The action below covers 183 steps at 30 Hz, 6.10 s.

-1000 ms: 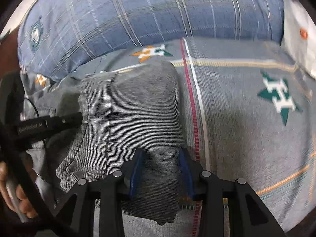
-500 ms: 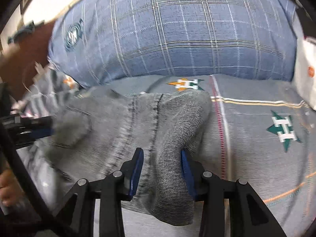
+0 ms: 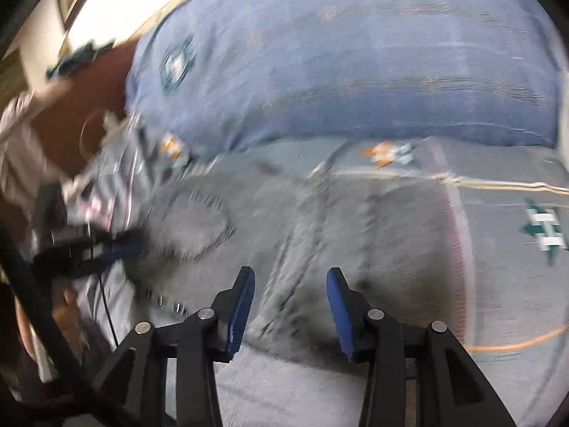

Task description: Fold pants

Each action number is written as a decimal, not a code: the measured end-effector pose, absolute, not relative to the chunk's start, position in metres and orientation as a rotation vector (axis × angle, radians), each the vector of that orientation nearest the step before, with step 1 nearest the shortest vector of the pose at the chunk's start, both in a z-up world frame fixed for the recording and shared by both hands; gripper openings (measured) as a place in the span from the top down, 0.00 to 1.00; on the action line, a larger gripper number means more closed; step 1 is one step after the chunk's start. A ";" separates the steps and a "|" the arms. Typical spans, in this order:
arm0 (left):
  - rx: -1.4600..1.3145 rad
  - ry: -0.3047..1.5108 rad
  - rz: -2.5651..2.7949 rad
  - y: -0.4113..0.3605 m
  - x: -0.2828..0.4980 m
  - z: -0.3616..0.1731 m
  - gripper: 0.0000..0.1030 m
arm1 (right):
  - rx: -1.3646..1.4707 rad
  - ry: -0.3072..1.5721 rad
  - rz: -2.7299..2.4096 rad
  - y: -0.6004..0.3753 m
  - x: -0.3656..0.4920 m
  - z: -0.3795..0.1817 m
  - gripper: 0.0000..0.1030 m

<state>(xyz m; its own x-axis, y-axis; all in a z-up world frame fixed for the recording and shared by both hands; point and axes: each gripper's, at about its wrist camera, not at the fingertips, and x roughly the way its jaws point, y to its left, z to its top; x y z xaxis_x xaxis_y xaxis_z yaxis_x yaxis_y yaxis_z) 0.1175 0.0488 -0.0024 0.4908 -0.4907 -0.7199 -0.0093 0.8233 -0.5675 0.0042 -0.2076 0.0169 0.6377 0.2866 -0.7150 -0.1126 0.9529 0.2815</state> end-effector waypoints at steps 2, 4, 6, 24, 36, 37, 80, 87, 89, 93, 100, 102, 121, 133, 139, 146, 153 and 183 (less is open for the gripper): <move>-0.537 1.030 -0.320 0.045 0.117 -0.002 0.55 | 0.181 0.917 0.289 -0.189 0.008 -0.001 0.56; -0.537 1.037 -0.328 0.043 0.117 -0.003 0.55 | 0.107 0.954 0.256 -0.177 0.014 -0.018 0.55; -0.542 1.038 -0.331 0.042 0.117 -0.002 0.55 | 0.074 0.964 0.230 -0.174 0.017 -0.024 0.55; -0.611 1.003 -0.201 0.074 0.116 -0.002 0.55 | -0.059 0.930 0.243 -0.142 0.006 -0.015 0.78; -0.776 0.948 -0.140 0.119 0.109 0.002 0.47 | 0.101 0.908 0.221 -0.165 0.019 -0.011 0.34; -0.799 0.926 -0.117 0.128 0.105 0.002 0.46 | 0.147 0.863 0.250 -0.169 0.015 -0.001 0.34; -1.069 0.919 0.108 0.154 0.099 -0.053 0.64 | 0.195 0.949 0.482 -0.075 0.079 -0.038 0.34; -0.897 0.868 0.148 0.137 0.102 -0.039 0.68 | 0.212 0.944 0.509 -0.080 0.077 -0.041 0.34; -0.872 0.886 0.169 0.136 0.103 -0.044 0.68 | 0.217 0.945 0.509 -0.081 0.076 -0.041 0.34; -0.765 0.796 0.141 0.124 0.097 -0.017 0.84 | 0.308 0.951 0.531 -0.094 0.076 -0.033 0.34; -0.434 0.650 0.026 0.067 0.091 0.035 0.87 | 0.526 0.939 0.567 -0.143 0.082 -0.018 0.34; -0.371 0.638 -0.030 0.050 0.087 0.046 0.87 | 0.571 0.937 0.586 -0.156 0.084 -0.012 0.34; 0.153 0.607 -0.579 -0.130 0.064 0.057 0.88 | 0.898 0.811 0.600 -0.304 0.091 0.031 0.34; 0.205 0.652 -0.609 -0.153 0.055 0.019 0.88 | 0.768 0.931 0.508 -0.277 0.109 0.014 0.35; 0.242 0.596 -0.651 -0.160 0.035 0.029 0.88 | 0.657 0.953 0.385 -0.281 0.094 0.026 0.86; 0.113 0.657 -0.735 -0.170 0.035 0.032 0.88 | 0.656 0.892 0.324 -0.306 0.060 0.043 0.87; 0.095 0.716 -0.749 -0.179 0.046 0.017 0.79 | 0.685 0.946 0.260 -0.332 0.066 0.021 0.87; -0.258 0.923 -0.573 -0.049 0.110 0.003 0.38 | 0.595 0.901 0.124 -0.327 0.014 0.014 0.39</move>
